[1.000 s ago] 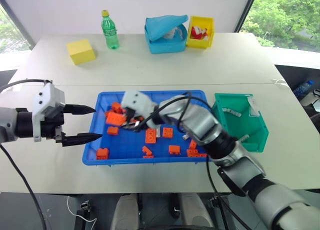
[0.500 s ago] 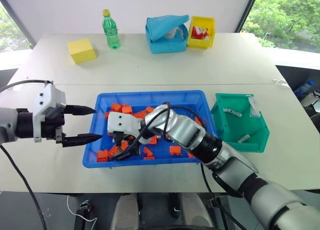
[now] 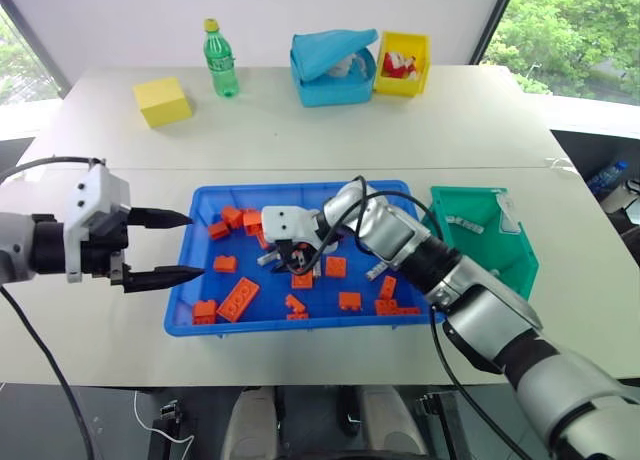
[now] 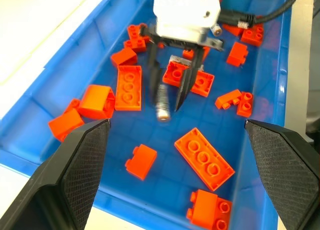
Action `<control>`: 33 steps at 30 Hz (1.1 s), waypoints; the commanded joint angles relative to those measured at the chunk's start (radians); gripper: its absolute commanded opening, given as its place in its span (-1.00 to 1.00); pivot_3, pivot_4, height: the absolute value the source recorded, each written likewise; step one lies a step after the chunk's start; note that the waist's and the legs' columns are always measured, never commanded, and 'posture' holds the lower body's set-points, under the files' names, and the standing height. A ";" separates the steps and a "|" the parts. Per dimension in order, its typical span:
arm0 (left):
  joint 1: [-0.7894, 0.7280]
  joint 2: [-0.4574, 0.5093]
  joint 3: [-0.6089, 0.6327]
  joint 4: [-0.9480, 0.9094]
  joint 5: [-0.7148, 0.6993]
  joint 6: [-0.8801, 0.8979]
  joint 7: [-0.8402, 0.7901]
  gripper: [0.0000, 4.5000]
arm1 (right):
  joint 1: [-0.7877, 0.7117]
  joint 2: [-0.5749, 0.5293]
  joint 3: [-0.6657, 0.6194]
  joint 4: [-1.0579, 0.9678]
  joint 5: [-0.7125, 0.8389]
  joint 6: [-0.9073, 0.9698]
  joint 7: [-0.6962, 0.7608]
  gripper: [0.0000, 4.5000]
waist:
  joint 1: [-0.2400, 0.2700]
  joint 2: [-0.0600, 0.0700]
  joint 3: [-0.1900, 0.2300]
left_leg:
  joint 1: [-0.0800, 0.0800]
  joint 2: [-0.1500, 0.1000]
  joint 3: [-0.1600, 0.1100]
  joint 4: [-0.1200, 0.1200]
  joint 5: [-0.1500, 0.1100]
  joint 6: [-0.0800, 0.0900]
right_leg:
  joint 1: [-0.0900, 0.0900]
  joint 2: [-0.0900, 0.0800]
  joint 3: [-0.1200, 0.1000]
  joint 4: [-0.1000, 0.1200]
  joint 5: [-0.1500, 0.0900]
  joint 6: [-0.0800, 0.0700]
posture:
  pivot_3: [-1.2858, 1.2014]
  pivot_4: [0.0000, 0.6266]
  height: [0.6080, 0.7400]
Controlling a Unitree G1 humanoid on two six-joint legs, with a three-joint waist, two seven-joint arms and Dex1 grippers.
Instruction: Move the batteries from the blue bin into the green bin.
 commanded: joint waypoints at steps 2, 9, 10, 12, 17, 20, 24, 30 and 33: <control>-0.007 0.021 0.020 0.000 0.004 -0.010 -0.004 1.00 | -0.028 0.022 -0.047 0.028 -0.026 -0.044 0.005 -0.51 | 0.001 0.000 0.000 | 0.000 0.000 0.000 0.000 0.000 0.000 | 0.000 0.000 0.000 0.000 0.000 0.000 | 0.03 -0.52 0.93; -0.012 0.016 0.013 -0.005 0.006 -0.009 0.001 1.00 | 0.001 0.031 -0.048 0.059 -0.063 -0.072 0.012 -0.51 | 0.003 0.000 0.000 | 0.000 0.000 0.000 0.000 0.000 0.000 | 0.000 0.000 0.000 0.000 0.000 0.000 | 0.03 -0.52 0.93; -0.015 0.014 0.006 -0.004 0.010 -0.014 0.001 1.00 | 0.005 0.030 -0.053 0.053 -0.059 -0.068 0.016 -0.63 | 0.003 0.000 0.000 | 0.000 0.000 0.000 0.000 0.000 0.000 | 0.000 0.000 0.000 0.000 0.000 0.000 | 0.03 -0.52 0.93; -0.019 0.010 -0.007 -0.001 0.018 -0.022 0.002 1.00 | 0.013 0.025 -0.063 0.035 -0.058 -0.056 0.027 -0.90 | 0.003 0.000 0.000 | 0.000 0.000 0.000 0.000 0.000 0.000 | 0.000 0.000 0.000 0.000 0.000 0.000 | 0.03 -0.52 0.93; -0.055 -0.021 -0.048 -0.005 0.002 -0.018 0.013 1.00 | 0.016 -0.021 -0.184 -0.149 0.011 0.129 0.027 -0.97 | 0.005 0.000 0.000 | 0.000 0.000 0.000 0.000 0.000 0.000 | 0.000 0.000 0.000 0.000 0.000 0.000 | 0.03 -0.52 0.93; -0.083 -0.058 -0.093 -0.006 0.005 -0.026 0.021 1.00 | 0.025 -0.115 -0.313 -0.330 0.076 0.303 0.018 -0.97 | 0.010 0.000 0.000 | -0.003 0.000 -0.001 0.002 0.000 0.000 | -0.001 -0.001 -0.001 0.000 0.000 0.000 | 0.03 -0.52 0.93; -0.124 -0.112 -0.156 0.007 0.020 -0.043 0.033 1.00 | 0.060 -0.285 -0.490 -0.529 0.145 0.522 -0.013 -0.97 | 0.016 0.000 0.000 | -0.004 -0.001 -0.001 0.003 0.000 0.000 | 0.000 -0.002 -0.002 -0.001 0.000 0.000 | 0.03 -0.52 0.93; -0.203 -0.182 -0.242 0.066 0.049 -0.075 0.031 1.00 | 0.282 -0.689 -0.737 -0.677 0.190 0.676 -0.011 -0.97 | 0.033 0.000 0.000 | -0.004 -0.001 -0.001 0.003 0.000 0.000 | 0.000 -0.001 -0.002 -0.002 0.000 0.000 | 0.03 -0.52 0.93; -0.231 -0.204 -0.272 0.096 0.066 -0.093 0.020 1.00 | 0.377 -0.743 -0.828 -0.705 0.226 0.754 -0.055 -0.97 | 0.019 0.000 0.000 | -0.003 -0.001 -0.001 0.003 0.000 0.000 | -0.001 0.000 -0.001 -0.002 0.000 0.000 | 0.03 -0.52 0.93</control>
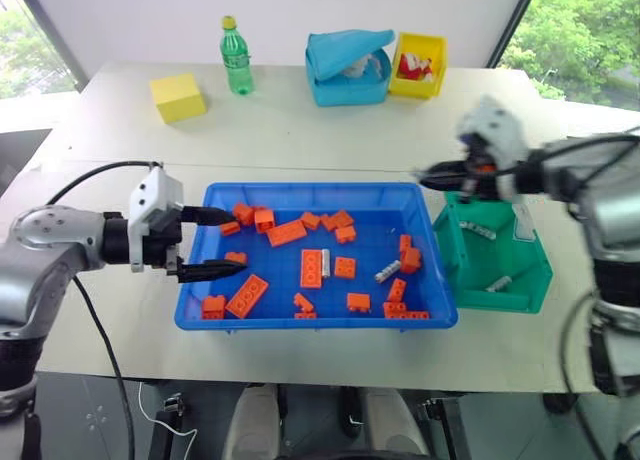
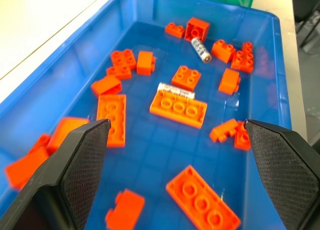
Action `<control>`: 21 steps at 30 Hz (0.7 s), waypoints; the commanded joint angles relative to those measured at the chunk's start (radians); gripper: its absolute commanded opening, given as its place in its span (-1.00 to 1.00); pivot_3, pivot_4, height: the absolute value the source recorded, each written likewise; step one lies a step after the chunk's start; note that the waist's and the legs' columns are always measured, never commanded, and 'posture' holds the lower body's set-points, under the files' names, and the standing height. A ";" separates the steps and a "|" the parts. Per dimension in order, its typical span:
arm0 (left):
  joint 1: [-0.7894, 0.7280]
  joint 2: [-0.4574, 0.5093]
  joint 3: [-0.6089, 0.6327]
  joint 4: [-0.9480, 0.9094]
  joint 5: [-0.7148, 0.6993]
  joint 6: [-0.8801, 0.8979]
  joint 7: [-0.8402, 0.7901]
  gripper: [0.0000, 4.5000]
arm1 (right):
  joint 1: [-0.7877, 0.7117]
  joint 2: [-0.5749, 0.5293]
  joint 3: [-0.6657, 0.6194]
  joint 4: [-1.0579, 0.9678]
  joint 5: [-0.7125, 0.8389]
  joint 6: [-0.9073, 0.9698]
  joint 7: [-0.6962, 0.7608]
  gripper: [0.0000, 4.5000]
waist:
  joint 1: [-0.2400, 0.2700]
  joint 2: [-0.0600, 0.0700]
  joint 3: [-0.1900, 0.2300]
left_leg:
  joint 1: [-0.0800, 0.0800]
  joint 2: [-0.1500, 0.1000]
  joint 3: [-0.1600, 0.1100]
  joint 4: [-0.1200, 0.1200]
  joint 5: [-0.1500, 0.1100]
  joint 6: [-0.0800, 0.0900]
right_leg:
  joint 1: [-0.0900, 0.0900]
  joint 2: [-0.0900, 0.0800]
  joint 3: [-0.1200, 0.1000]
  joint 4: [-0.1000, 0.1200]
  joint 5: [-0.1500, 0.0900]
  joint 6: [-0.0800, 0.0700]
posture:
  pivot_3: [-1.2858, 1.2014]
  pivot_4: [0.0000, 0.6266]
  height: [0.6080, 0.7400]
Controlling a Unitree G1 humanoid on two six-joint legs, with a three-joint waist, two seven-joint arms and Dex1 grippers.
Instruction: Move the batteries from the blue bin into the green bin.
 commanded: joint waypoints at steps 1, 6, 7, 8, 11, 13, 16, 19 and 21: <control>-0.053 -0.026 -0.032 0.024 0.018 -0.037 -0.013 1.00 | 0.084 -0.037 -0.135 -0.089 0.058 0.096 -0.056 -0.97 | -0.013 0.000 0.000 | 0.001 0.000 0.000 0.000 0.000 0.000 | 0.001 0.000 0.000 0.001 0.000 0.000 | 0.03 -0.52 0.93; -0.083 -0.052 -0.062 0.025 0.020 -0.038 -0.014 1.00 | 0.216 -0.056 -0.167 -0.137 0.073 0.084 -0.122 -0.35 | -0.021 0.000 0.000 | 0.002 0.000 0.000 0.000 0.000 0.000 | 0.001 0.001 0.002 0.001 0.000 0.000 | 0.03 -0.52 0.93; -0.087 -0.054 -0.066 0.025 0.021 -0.038 -0.015 1.00 | 0.230 -0.061 -0.163 -0.139 0.073 0.069 -0.131 -0.15 | -0.020 0.000 0.000 | 0.002 0.000 -0.001 0.000 0.000 0.000 | 0.002 0.001 0.001 0.001 0.000 0.000 | 0.03 -0.52 0.93; -0.093 -0.054 -0.067 0.026 0.020 -0.035 -0.016 1.00 | 0.232 -0.065 -0.153 -0.136 0.072 0.048 -0.137 0.10 | -0.019 0.000 0.000 | 0.002 0.000 -0.001 0.000 0.000 0.000 | 0.002 0.001 0.001 0.001 0.000 0.000 | 0.03 -0.52 0.93; -0.108 -0.051 -0.065 0.029 0.016 -0.028 -0.018 1.00 | 0.171 -0.070 -0.104 -0.105 0.080 -0.038 -0.122 0.75 | -0.020 0.000 0.000 | 0.002 0.000 -0.001 0.000 0.000 0.000 | 0.002 0.000 0.002 0.001 0.000 0.000 | 0.03 -0.52 0.93; -0.104 -0.045 -0.061 0.020 0.010 -0.023 -0.021 1.00 | 0.063 -0.017 -0.055 -0.077 0.108 -0.047 -0.123 0.75 | -0.022 0.000 0.000 | 0.002 0.000 0.000 0.000 0.000 0.000 | 0.002 0.000 0.002 0.001 0.000 0.000 | 0.03 -0.52 0.93; -0.094 -0.037 -0.064 -0.002 0.005 -0.018 -0.028 1.00 | -0.052 0.069 0.044 -0.066 0.151 -0.036 -0.099 0.75 | -0.031 0.000 0.000 | 0.003 0.000 -0.001 0.000 0.000 0.000 | 0.001 0.002 0.003 0.002 0.000 0.000 | 0.03 -0.52 0.93; -0.082 -0.031 -0.062 -0.022 0.003 -0.013 -0.028 1.00 | -0.097 0.151 0.175 -0.071 0.163 -0.060 -0.069 0.99 | -0.022 0.000 0.000 | 0.003 0.001 -0.003 -0.001 0.000 0.000 | 0.001 0.002 0.001 0.003 0.000 0.000 | 0.03 -0.52 0.93; -0.075 -0.028 -0.054 -0.034 -0.003 -0.007 -0.023 1.00 | -0.108 0.201 0.268 -0.066 0.143 -0.106 -0.053 0.99 | -0.019 0.000 0.000 | 0.002 0.001 -0.002 -0.001 0.000 0.000 | 0.001 0.002 0.001 0.002 0.000 0.000 | 0.03 -0.52 0.93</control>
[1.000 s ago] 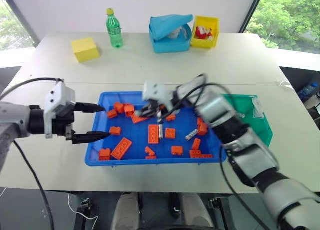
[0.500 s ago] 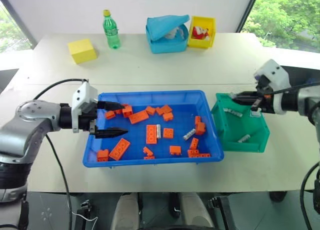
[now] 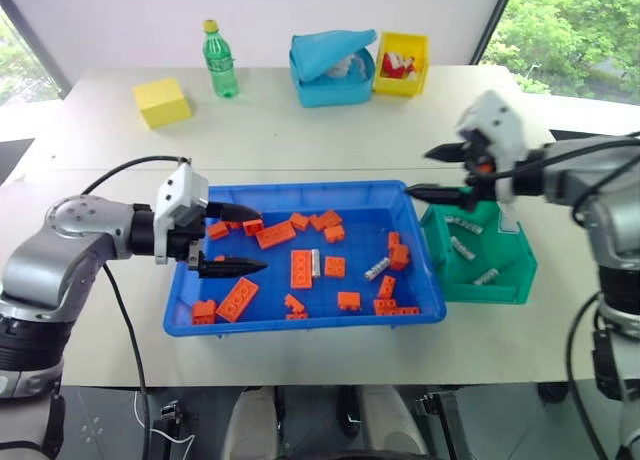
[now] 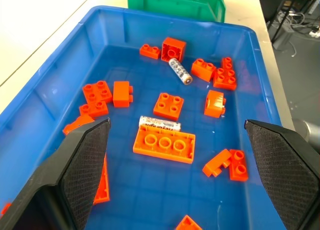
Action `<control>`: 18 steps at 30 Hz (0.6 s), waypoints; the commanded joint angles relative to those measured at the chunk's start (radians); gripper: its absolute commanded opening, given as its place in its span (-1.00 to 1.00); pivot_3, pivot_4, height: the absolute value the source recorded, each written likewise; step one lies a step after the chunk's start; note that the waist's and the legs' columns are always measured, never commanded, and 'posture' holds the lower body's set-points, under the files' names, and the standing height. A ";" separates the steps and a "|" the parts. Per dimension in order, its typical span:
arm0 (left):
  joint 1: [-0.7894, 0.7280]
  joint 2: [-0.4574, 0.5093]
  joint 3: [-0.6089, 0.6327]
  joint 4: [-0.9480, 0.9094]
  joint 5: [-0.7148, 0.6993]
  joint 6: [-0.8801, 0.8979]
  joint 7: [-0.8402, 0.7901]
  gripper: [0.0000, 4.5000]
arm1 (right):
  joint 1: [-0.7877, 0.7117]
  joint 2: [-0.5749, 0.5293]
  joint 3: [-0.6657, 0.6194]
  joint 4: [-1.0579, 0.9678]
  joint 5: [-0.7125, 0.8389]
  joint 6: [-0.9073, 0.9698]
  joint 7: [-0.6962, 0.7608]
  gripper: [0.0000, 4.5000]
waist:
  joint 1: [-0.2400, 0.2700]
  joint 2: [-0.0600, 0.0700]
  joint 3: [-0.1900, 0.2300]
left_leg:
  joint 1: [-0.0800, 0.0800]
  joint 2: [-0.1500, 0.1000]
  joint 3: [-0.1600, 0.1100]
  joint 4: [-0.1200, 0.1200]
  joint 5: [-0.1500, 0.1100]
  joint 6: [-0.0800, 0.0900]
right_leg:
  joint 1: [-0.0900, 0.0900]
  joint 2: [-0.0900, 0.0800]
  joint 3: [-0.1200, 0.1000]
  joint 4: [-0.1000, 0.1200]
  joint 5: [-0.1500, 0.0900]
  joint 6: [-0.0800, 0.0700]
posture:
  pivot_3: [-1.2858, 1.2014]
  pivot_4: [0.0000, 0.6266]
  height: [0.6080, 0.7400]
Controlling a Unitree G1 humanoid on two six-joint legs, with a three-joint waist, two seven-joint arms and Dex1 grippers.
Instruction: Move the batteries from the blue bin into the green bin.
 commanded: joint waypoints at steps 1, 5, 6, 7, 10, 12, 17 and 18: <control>0.011 0.020 0.034 -0.048 -0.018 0.012 0.004 1.00 | -0.024 0.061 0.146 -0.014 -0.015 -0.082 0.038 0.99 | 0.003 0.000 0.000 | -0.001 0.000 0.000 0.000 0.000 0.000 | 0.000 0.000 0.000 0.000 0.000 0.000 | 0.03 -0.52 0.93; 0.044 0.035 0.052 -0.085 -0.031 0.029 0.010 1.00 | -0.015 0.103 0.301 0.049 -0.098 -0.251 0.083 0.99 | 0.008 0.000 0.000 | -0.005 -0.001 0.000 0.004 0.000 0.000 | -0.001 -0.002 -0.001 -0.001 0.000 0.001 | 0.03 -0.52 0.93; 0.054 0.039 0.057 -0.094 -0.034 0.032 0.012 1.00 | -0.018 0.118 0.327 0.076 -0.117 -0.287 0.086 0.99 | 0.007 0.000 0.000 | -0.005 -0.001 0.000 0.004 0.000 0.000 | 0.000 -0.003 -0.001 -0.002 0.000 0.001 | 0.03 -0.52 0.93; 0.063 0.043 0.063 -0.102 -0.036 0.034 0.014 1.00 | -0.024 0.136 0.343 0.104 -0.129 -0.308 0.084 0.99 | 0.005 0.000 0.000 | -0.005 -0.001 0.001 0.004 0.000 0.000 | 0.000 -0.003 -0.001 -0.002 0.000 0.001 | 0.03 -0.52 0.93; 0.093 0.054 0.093 -0.131 -0.051 0.051 0.027 1.00 | -0.041 0.190 0.386 0.198 -0.172 -0.370 0.091 0.99 | 0.004 0.000 0.000 | -0.004 -0.001 0.001 0.005 0.000 0.000 | 0.000 -0.003 -0.001 -0.002 0.001 0.001 | 0.03 -0.52 0.93; 0.110 0.061 0.109 -0.146 -0.058 0.057 0.037 1.00 | -0.049 0.215 0.402 0.246 -0.191 -0.403 0.104 0.99 | 0.003 0.000 0.000 | -0.004 -0.001 0.000 0.004 0.000 0.000 | 0.000 -0.002 -0.001 -0.001 0.001 0.001 | 0.03 -0.52 0.93; 0.139 0.065 0.133 -0.172 -0.070 0.068 0.058 1.00 | -0.060 0.271 0.416 0.336 -0.227 -0.450 0.118 0.99 | 0.004 0.000 0.000 | -0.004 -0.001 0.000 0.004 0.000 0.000 | 0.000 -0.002 -0.001 -0.001 0.001 0.001 | 0.03 -0.52 0.93; 0.141 0.064 0.136 -0.175 -0.072 0.069 0.062 1.00 | -0.056 0.279 0.420 0.347 -0.233 -0.454 0.124 0.99 | 0.004 0.000 0.000 | -0.004 -0.001 0.000 0.004 0.000 0.000 | 0.000 -0.002 -0.001 -0.001 0.001 0.001 | 0.03 -0.52 0.93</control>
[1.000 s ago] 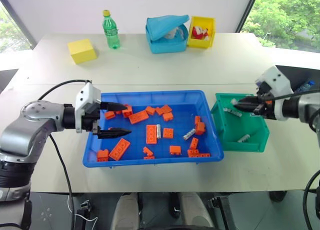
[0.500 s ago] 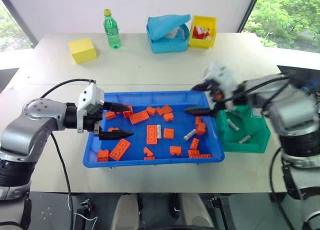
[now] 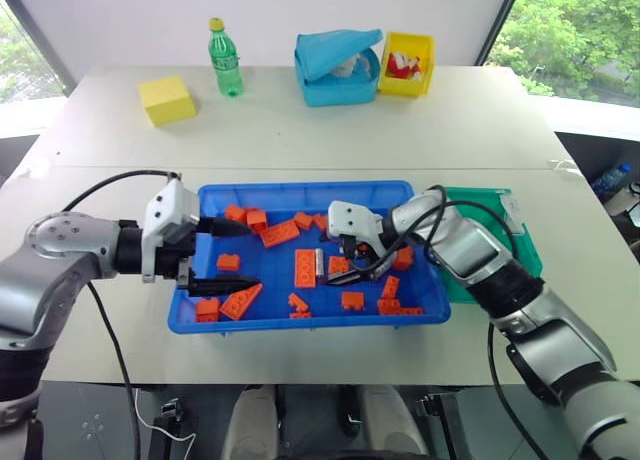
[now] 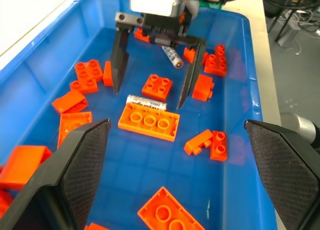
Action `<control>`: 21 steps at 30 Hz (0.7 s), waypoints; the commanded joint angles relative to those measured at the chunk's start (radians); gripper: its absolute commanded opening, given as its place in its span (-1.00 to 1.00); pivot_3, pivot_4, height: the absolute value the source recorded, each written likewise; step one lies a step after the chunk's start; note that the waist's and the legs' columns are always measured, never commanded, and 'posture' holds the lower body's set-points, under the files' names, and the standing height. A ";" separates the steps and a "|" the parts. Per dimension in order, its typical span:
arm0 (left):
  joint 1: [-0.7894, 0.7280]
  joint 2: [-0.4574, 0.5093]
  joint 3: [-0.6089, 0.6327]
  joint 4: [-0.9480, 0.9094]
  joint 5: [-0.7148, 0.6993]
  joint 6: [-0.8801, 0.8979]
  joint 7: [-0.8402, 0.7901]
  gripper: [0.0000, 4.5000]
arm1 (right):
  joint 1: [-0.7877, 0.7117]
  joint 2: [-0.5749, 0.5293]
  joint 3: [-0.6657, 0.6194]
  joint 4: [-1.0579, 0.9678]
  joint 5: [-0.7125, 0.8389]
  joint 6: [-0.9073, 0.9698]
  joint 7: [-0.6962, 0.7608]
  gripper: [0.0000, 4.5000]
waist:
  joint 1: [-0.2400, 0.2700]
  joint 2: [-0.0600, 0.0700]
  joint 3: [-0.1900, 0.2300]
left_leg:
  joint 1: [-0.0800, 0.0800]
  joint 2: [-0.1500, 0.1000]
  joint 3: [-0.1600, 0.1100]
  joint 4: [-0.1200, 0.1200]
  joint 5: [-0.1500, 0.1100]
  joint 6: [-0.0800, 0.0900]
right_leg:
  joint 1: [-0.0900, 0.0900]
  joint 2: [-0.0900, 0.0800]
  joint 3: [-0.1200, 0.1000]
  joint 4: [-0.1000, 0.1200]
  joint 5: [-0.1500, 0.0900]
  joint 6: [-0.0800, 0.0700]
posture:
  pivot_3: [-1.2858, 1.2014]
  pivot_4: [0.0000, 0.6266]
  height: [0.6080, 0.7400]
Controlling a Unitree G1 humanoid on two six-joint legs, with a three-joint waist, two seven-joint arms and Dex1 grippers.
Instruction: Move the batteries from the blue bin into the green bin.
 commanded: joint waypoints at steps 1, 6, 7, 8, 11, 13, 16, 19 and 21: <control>0.005 0.014 0.044 -0.035 -0.022 0.003 0.017 1.00 | -0.015 0.028 0.007 0.023 -0.024 -0.039 0.016 0.99 | 0.000 0.000 0.000 | 0.000 0.000 0.000 0.000 0.000 0.000 | 0.000 0.000 0.000 0.000 0.000 0.000 | 0.03 -0.52 0.93; -0.006 0.011 0.037 -0.036 -0.024 0.006 0.025 1.00 | 0.009 0.049 0.010 0.064 -0.061 -0.086 0.008 0.77 | 0.000 0.000 0.000 | 0.000 0.000 0.000 0.000 0.000 0.000 | 0.000 0.000 0.000 0.000 0.000 0.000 | 0.03 -0.52 0.93; -0.011 0.011 0.033 -0.034 -0.025 0.006 0.024 1.00 | 0.012 0.047 0.005 0.059 -0.061 -0.086 0.011 0.64 | 0.000 0.000 0.000 | 0.000 0.000 0.000 0.000 0.000 0.000 | 0.000 0.000 0.000 0.000 0.000 0.000 | 0.03 -0.52 0.93; -0.014 0.011 0.030 -0.032 -0.024 0.005 0.023 1.00 | 0.015 0.044 0.000 0.050 -0.060 -0.082 0.013 0.41 | 0.000 0.000 0.000 | 0.000 0.000 0.000 0.000 0.000 0.000 | 0.000 0.000 0.000 0.000 0.000 0.000 | 0.03 -0.52 0.93; -0.032 0.003 0.011 -0.016 -0.015 -0.004 0.015 1.00 | 0.006 0.023 -0.057 -0.031 -0.018 -0.005 0.020 0.01 | 0.002 0.000 0.000 | 0.001 0.000 0.000 0.000 0.000 0.000 | 0.001 0.000 0.000 0.000 0.000 0.000 | 0.03 -0.52 0.93; -0.045 -0.006 -0.005 -0.003 -0.007 -0.014 0.009 1.00 | -0.007 -0.008 -0.119 -0.104 0.025 0.075 0.026 0.01 | 0.003 0.000 0.000 | 0.000 0.000 0.000 0.000 0.000 0.000 | 0.000 0.000 0.000 0.000 0.000 0.000 | 0.03 -0.52 0.93; -0.068 -0.029 -0.037 0.027 0.010 -0.039 -0.003 1.00 | -0.045 -0.101 -0.277 -0.232 0.118 0.240 0.025 0.01 | 0.005 0.000 0.000 | 0.000 0.000 0.000 0.000 0.000 0.000 | 0.000 -0.001 0.000 0.000 0.000 0.000 | 0.03 -0.52 0.93; -0.089 -0.055 -0.069 0.058 0.025 -0.067 -0.013 1.00 | -0.088 -0.187 -0.440 -0.284 0.194 0.415 -0.025 0.01 | 0.007 0.000 0.000 | 0.000 -0.001 0.000 0.000 0.000 0.000 | 0.000 -0.001 0.000 0.000 0.000 0.000 | 0.03 -0.52 0.93; -0.104 -0.079 -0.088 0.070 0.028 -0.077 -0.020 1.00 | -0.076 -0.269 -0.499 -0.302 0.204 0.461 -0.042 0.01 | 0.005 0.000 0.000 | 0.000 0.000 0.000 0.000 0.000 0.000 | 0.001 -0.001 0.000 0.000 0.000 0.000 | 0.03 -0.52 0.93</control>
